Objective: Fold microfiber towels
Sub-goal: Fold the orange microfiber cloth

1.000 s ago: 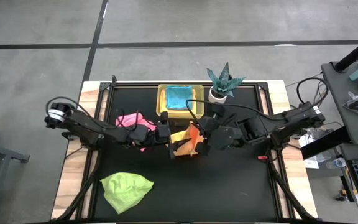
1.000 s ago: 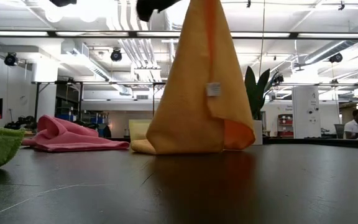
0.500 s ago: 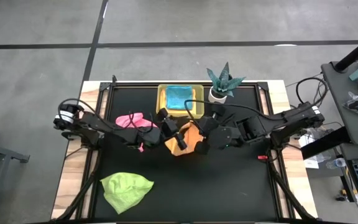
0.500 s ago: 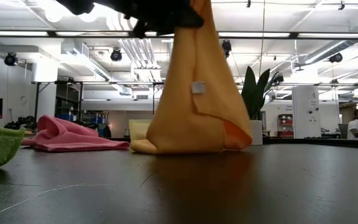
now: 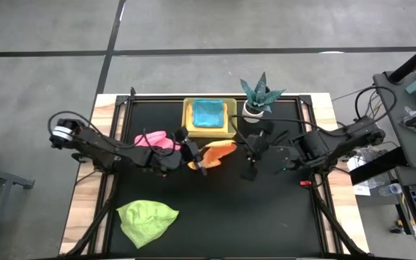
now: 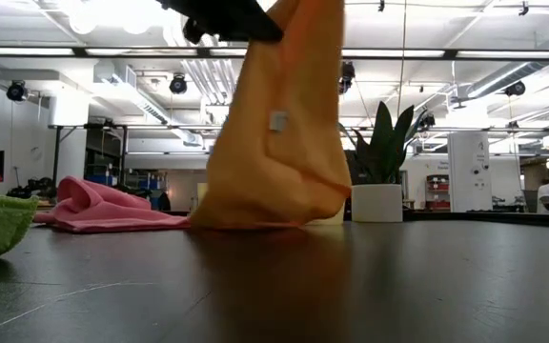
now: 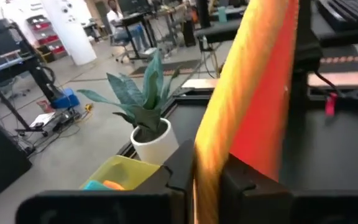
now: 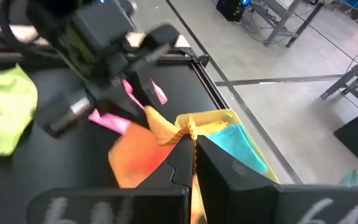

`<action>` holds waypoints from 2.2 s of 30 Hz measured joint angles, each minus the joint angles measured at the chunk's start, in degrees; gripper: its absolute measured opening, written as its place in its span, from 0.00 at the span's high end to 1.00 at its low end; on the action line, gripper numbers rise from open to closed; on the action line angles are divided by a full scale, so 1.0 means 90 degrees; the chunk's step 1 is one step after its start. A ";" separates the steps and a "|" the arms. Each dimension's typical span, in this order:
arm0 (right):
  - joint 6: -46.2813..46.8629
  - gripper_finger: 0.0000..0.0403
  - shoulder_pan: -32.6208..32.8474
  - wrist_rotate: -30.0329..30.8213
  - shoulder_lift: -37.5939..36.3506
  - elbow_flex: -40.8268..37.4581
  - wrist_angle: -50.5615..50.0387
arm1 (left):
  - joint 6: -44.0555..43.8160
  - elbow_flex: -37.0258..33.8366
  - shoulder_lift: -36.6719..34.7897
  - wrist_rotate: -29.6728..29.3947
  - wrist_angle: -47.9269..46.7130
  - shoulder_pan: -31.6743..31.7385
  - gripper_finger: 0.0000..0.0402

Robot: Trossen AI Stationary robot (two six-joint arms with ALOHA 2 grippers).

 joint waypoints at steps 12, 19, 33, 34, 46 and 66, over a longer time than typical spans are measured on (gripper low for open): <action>-0.0023 0.98 0.0030 -0.0409 0.0059 -0.0275 -0.0460 | -0.0472 -0.0033 -0.0610 0.4021 -0.0865 -0.0112 1.00; 0.0096 0.98 0.0033 -0.1334 0.0388 -0.0863 -0.0352 | -0.0686 -0.0155 -0.0683 0.6050 -0.0943 -0.0101 1.00; 0.2377 0.98 0.0000 -0.1393 0.0478 -0.2306 -0.0802 | -0.1343 -0.1054 -0.0151 0.4394 -0.1346 0.0968 0.81; 0.2540 0.98 -0.0018 -0.1398 0.0483 -0.2411 -0.0867 | -0.1340 -0.1054 -0.0144 0.4388 -0.1342 0.1019 0.77; 0.4672 0.98 -0.0205 -0.1387 0.0481 -0.3056 -0.2917 | -0.1677 -0.0988 0.0106 0.4377 -0.1259 0.0443 0.42; 0.4682 0.98 -0.0373 -0.1341 0.0476 -0.3080 -0.2687 | -0.2328 0.0461 0.2572 0.1520 -0.1120 -0.0979 0.45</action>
